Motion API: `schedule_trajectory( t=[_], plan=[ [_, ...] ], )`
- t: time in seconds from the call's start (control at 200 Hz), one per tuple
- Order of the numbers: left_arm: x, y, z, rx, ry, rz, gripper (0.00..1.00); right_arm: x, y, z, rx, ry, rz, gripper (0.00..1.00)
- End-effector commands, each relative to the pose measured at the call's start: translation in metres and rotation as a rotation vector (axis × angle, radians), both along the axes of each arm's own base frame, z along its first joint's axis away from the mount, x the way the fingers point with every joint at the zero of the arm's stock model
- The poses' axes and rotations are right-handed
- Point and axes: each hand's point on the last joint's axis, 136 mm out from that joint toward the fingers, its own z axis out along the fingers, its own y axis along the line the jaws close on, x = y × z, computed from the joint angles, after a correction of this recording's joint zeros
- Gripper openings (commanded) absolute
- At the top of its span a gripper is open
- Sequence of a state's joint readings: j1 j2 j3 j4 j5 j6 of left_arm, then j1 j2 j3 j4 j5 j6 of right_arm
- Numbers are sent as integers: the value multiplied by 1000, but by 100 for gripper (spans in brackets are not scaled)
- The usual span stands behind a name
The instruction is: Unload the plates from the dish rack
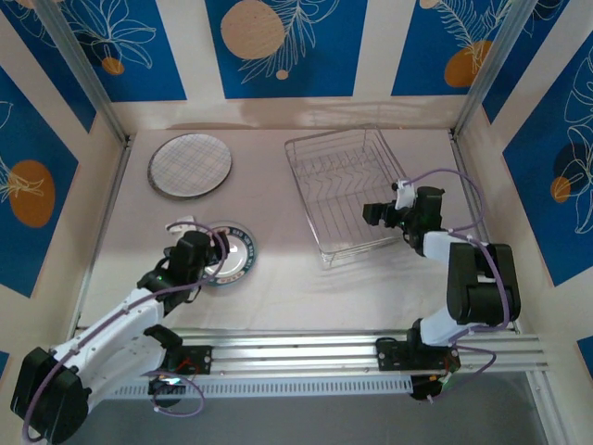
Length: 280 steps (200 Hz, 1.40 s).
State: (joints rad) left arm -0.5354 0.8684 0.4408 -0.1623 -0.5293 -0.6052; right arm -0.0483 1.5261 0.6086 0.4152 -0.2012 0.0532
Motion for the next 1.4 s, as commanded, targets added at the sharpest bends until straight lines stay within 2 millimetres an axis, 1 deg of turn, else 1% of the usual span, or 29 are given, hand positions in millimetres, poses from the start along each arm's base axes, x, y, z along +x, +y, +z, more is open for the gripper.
schedule_trajectory(
  t=[0.0, 0.055, 0.1, 0.28, 0.35, 0.395, 0.535, 0.59, 0.66, 0.765, 0.83, 0.885, 0.95, 1.01, 1.055, 1.095, 1.12, 1.13, 1.165, 1.185, 1.2, 1.215, 1.23, 1.24, 1.255, 1.29, 1.33, 1.365, 1.395],
  plan=[
    [10, 4, 11, 94, -86, -8, 100, 3, 3, 13, -22, -100, 10, 99],
    [12, 6, 12, 121, -112, -10, 100, -3, 3, 16, -32, -148, 4, 99],
    [14, 5, 13, 142, -133, -23, 100, -8, 3, 14, -35, -177, -3, 99],
    [21, 5, 15, 219, -198, -55, 100, -7, -12, 8, -28, -185, -83, 99],
    [24, 5, 11, 234, -204, -55, 100, -6, -15, 5, -33, -205, -112, 99],
    [27, 3, 8, 233, -211, -60, 100, -7, -15, 3, -40, -186, -111, 99],
    [38, -1, -6, 244, -192, -64, 100, -7, -15, 4, -43, -196, -113, 99],
    [44, -6, -11, 250, -187, -80, 100, -6, -15, 4, -45, -197, -115, 99],
    [50, -13, -22, 264, -174, -107, 100, -7, -14, 4, -44, -196, -113, 99],
    [62, -30, -33, 279, -199, -184, 100, -7, -14, 4, -49, -197, -116, 99],
    [69, -42, -36, 300, -229, -239, 100, -7, -14, 4, -48, -197, -115, 99],
    [76, -45, -37, 312, -258, -242, 100, -7, -15, 3, -51, -196, -119, 99],
    [81, -44, -38, 324, -297, -223, 100, -6, -15, 4, -53, -199, -121, 99],
    [82, -45, -27, 328, -374, -215, 100, -6, -15, 4, -55, -198, -122, 99],
    [80, -44, -5, 326, -463, -190, 100, -7, -15, 3, -54, -196, -120, 99],
    [76, -43, 10, 336, -501, -166, 100, -6, -15, 4, -54, -199, -120, 99],
    [74, -43, 20, 343, -510, -159, 100, -7, -14, 4, -54, -198, -120, 99],
    [73, -43, 18, 355, -488, -163, 100, -6, -15, 4, -54, -198, -120, 99],
    [72, -42, 26, 351, -447, -165, 100, -6, -14, 4, -54, -198, -120, 99],
    [70, -41, 25, 354, -388, -172, 100, -6, -15, 4, -54, -198, -121, 99],
    [69, -38, 29, 347, -352, -163, 100, -6, -14, 4, -55, -198, -120, 99],
    [66, -34, 28, 350, -302, -162, 100, -6, -15, 4, -55, -199, -120, 99],
    [66, -32, 36, 349, -281, -158, 100, -6, -14, 4, -55, -199, -121, 99],
    [63, -28, 33, 366, -245, -160, 100, -6, -15, 4, -54, -197, -120, 99],
    [62, -24, 37, 382, -225, -150, 100, -6, -14, 4, -55, -197, -120, 99],
    [57, -16, 44, 423, -217, -138, 100, -6, -15, 4, -55, -198, -121, 99],
    [53, -8, 50, 444, -250, -134, 100, -7, -14, 3, -55, -197, -120, 99],
    [49, 2, 47, 441, -273, -120, 100, -6, -15, 4, -55, -199, -121, 99],
    [48, 15, 46, 425, -277, -81, 100, -6, -14, 4, -55, -197, -121, 99]
  ],
)
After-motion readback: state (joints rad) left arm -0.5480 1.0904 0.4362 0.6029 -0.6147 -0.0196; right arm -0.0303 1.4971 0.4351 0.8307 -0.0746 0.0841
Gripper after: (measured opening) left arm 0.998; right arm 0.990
